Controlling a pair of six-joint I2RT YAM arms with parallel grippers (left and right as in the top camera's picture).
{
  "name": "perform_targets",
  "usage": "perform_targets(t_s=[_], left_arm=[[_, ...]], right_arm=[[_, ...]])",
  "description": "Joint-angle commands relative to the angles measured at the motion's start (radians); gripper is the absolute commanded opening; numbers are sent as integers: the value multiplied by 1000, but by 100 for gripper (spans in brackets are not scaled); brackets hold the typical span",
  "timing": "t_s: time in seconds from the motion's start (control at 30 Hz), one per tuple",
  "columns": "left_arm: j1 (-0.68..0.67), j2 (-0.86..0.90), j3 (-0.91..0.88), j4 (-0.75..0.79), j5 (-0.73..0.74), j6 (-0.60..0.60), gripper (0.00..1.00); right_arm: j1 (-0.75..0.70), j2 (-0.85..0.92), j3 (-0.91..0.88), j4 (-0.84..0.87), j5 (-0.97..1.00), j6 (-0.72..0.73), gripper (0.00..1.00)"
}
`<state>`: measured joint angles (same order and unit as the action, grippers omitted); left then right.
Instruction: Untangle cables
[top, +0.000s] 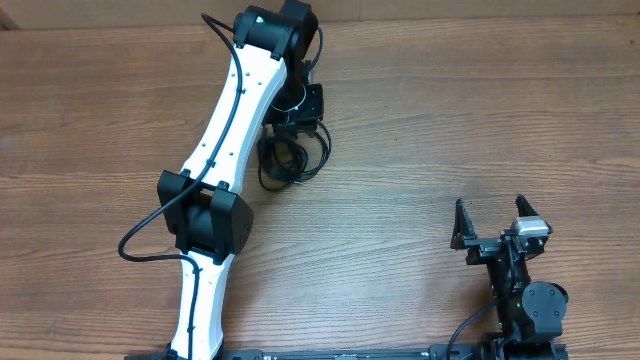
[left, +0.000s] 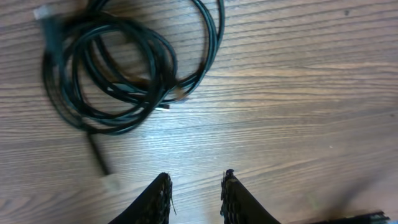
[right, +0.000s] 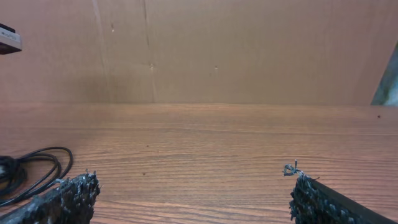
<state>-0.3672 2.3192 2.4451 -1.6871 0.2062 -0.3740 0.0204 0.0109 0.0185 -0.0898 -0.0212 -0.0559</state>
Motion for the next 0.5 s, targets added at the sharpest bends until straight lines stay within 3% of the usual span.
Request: perform_targets(t_s=[0.0,0.13,0.2,0.27,0.3,0.33,0.47], left_arm=[[2,-29,-2,-3,84,40,32],[4,-98,-2,-3,108,41,34],[5,-148,-2,-3,108,41,41],[5,-204,-2,-3,108,41,64],[3,-234,-2,-3,108,41,79],[1,-260,-2,-3,108,41,100],[-13,-345,-2,-3,87,42,100]], right_arm=[[3,-8,-10,5,5,6,100],[3,-8,-10,5,5,6,100],[3,-8,-10,5,5,6,100],[3,-8,-10,5,5,6,100],[3,-8,-10,5,5,6,100],[3,-8,-10,5,5,6,100],[3,-8,-10,5,5,6,100]])
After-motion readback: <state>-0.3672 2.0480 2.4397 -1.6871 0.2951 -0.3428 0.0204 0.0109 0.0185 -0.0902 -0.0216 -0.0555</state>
